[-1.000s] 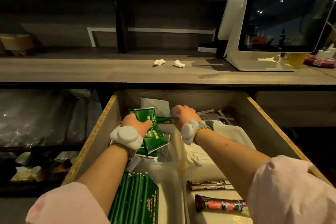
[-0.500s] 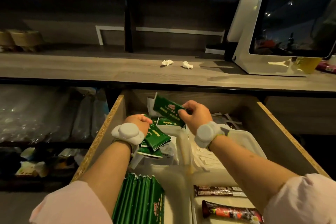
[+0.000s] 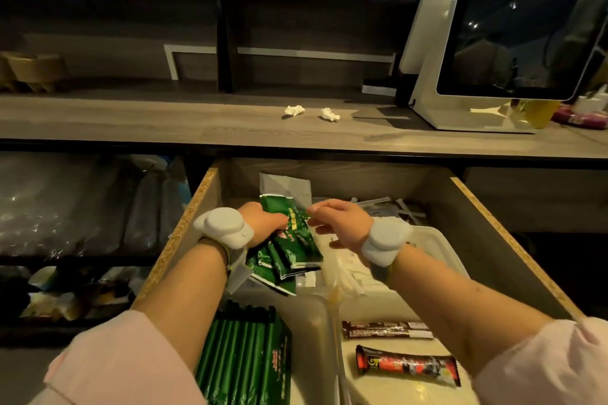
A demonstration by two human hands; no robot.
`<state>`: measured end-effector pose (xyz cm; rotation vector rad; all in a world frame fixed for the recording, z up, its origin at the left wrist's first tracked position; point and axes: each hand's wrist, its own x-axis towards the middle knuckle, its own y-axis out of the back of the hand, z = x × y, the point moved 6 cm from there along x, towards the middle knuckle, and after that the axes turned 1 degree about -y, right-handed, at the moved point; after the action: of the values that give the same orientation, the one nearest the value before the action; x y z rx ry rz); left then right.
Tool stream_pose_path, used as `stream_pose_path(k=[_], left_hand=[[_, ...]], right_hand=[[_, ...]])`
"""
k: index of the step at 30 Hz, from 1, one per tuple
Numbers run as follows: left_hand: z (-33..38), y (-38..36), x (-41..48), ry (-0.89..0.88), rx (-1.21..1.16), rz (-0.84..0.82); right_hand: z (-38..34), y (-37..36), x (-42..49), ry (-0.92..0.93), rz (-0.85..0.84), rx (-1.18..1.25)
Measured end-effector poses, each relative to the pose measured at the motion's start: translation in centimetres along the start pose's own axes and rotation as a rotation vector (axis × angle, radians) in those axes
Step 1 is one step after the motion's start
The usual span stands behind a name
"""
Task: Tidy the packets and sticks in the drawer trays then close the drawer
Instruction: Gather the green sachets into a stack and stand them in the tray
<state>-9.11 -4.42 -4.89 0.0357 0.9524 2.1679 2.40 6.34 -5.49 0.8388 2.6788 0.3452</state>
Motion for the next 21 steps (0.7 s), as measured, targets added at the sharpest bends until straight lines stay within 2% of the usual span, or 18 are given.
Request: stream_pose_path(k=[2, 5, 10, 14, 18, 21], left_hand=[[1.4, -1.2, -1.7, -0.051, 0.102, -0.120], [2.4, -3.5, -4.8, -0.127, 0.294, -0.245], [0.4, -5.9, -8.1, -0.136, 0.376, -0.310], [-0.2, -6.8, -9.3, -0.157, 0.392, -0.326], [-1.9, -8.0, -9.5, -0.024, 0.421, -0.391], [-2.2, -7.7, -9.2, 0.030, 0.326, -0.403]], right_hand=[[1.0, 1.0, -1.0, -0.129, 0.007, -0.099], [2.5, 0.4, -2.8, -0.265, -0.158, -0.205], [4.6, -1.8, -4.8, -0.448, -0.384, -0.360], [5.5, -3.6, -5.6, -0.494, -0.479, -0.417], [5.5, -3.7, -5.8, -0.487, -0.456, -0.431], [5.1, -3.6, -6.0, -0.423, -0.466, -0.433]])
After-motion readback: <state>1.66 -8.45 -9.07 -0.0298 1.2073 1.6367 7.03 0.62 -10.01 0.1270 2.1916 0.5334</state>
